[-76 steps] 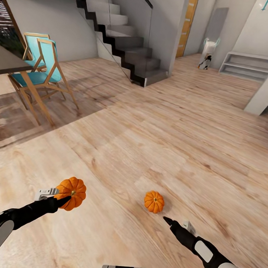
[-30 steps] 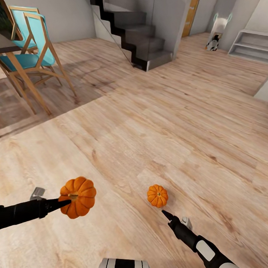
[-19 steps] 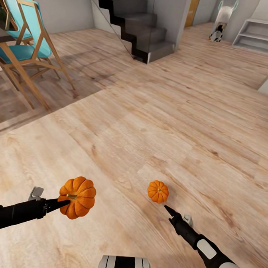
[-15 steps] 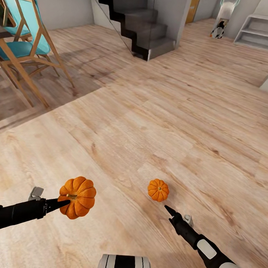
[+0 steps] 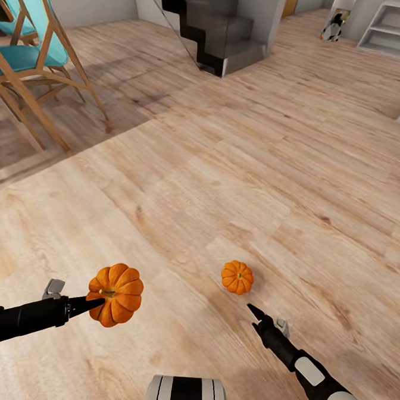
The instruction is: Place each of the two pumpkins and all three candles from the living room inside a cabinet in the living room (use any cabinet), then make sure every cabinet is closed, and position the cauldron so it is next to a table in the living room.
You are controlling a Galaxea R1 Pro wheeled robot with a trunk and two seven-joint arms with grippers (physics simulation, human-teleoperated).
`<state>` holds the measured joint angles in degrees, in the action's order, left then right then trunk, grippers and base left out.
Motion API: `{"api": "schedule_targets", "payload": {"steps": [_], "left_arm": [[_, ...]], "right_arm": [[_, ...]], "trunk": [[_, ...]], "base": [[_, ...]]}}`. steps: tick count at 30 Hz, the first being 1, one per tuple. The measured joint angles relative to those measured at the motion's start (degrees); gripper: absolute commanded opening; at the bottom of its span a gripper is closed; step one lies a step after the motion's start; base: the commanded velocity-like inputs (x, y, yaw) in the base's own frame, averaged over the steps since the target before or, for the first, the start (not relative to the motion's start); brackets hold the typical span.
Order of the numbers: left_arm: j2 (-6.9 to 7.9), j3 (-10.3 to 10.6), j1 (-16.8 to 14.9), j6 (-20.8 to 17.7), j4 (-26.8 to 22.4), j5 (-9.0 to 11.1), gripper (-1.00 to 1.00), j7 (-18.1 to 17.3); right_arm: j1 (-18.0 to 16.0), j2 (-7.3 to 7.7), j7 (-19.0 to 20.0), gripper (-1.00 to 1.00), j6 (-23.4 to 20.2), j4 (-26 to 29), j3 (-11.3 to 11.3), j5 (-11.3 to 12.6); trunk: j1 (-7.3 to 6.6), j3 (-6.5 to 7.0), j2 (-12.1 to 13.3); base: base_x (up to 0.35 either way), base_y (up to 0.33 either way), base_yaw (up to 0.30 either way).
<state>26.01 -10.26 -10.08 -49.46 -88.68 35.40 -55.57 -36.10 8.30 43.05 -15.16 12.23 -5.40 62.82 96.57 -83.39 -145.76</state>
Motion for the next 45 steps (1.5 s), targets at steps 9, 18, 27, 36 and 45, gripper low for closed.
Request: {"api": "schedule_targets", "payload": {"steps": [9, 18, 27, 36, 45], "left_arm": [[-0.02, 0.00, 0.00, -0.04, 0.01, 0.10, -1.00, -0.03], [0.00, -0.15, 0.00, -0.02, 0.01, 0.07, -1.00, -0.10], [0.00, -0.18, 0.00, 0.02, 0.10, 0.08, -1.00, -0.11], [-0.06, -0.17, -0.01, 0.05, 0.18, 0.07, -1.00, -0.09], [-0.06, -0.11, 0.00, 0.06, 0.33, -0.01, -1.00, -0.04]], "right_arm": [[0.00, 0.09, 5.16, 1.00, -1.72, -0.38, 0.20, 2.35], [0.00, 0.09, 5.16, 1.00, -2.62, -0.71, 0.28, 2.61], [0.00, 0.08, 5.01, 1.00, -2.64, -0.72, 0.31, 2.91], [0.00, 0.97, 4.99, 1.00, -2.73, -0.99, 0.31, 3.09], [0.00, 1.06, 4.40, 1.00, -2.73, -1.04, 0.31, 3.11]], "trunk": [[0.02, -0.23, -0.02], [0.00, -0.23, -0.02], [0.01, -0.23, -0.02], [0.00, -0.23, -0.02], [0.00, -0.23, -0.02]], "base": [[0.000, 0.000, 0.000], [0.061, 0.000, 0.000], [0.106, 0.000, 0.000], [0.138, -0.051, 0.000], [0.097, -0.056, 0.000]]}}
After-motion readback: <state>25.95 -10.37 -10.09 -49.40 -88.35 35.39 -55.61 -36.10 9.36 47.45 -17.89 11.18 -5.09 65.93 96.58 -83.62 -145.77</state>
